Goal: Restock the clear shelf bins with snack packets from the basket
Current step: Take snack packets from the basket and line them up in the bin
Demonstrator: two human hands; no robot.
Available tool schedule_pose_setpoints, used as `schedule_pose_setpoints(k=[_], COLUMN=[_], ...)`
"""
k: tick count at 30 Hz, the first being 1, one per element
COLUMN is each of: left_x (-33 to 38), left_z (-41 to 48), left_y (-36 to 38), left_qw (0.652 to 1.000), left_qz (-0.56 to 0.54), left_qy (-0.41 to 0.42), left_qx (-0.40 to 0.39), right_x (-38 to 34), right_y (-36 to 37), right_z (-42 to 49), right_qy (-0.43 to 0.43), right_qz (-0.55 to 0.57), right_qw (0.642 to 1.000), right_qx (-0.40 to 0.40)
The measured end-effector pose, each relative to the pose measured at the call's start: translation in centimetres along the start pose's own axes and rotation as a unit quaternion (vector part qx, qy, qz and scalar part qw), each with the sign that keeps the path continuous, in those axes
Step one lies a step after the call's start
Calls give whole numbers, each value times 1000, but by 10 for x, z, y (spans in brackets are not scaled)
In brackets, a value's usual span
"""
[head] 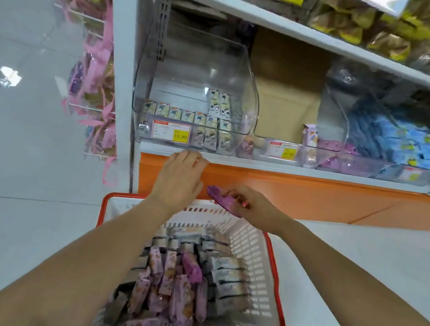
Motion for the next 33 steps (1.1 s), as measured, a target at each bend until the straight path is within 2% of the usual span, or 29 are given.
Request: schedule_pose_setpoints(k=[3,9,15,20,25,33], left_x=[39,110,167,195,203,195], left_z=[27,81,145,199,239,269], left_y=[-19,-36,-27,-10,14,44], left_qw=[998,989,984,982,985,986], left_qz=[-6,-8,-6,-8,-18,-40], left_qy=[48,119,164,183,172,161], left_qx=[38,86,72,45,14,-28], right_x=[13,55,106,142,177,214], right_y=[-50,-151,-238,-302,-339,-337], right_z=[-26,-78,-100,-77,-30,55], right_qy=[-3,25,32,57,98,132], right_qz=[-6,45,60,25,5,-8], right_qw=[999,987,964,943,929,937], right_qx=[34,152,257,328,358,324])
Point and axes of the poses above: each hand's wrist, its own z-axis towards the middle knuckle, its own y-axis out of the palm, x = y × z, the point moved 9 cm from there along z, towards the middle knuckle, and after that the axes turned 6 degrees about y, right-handed, at the moved point
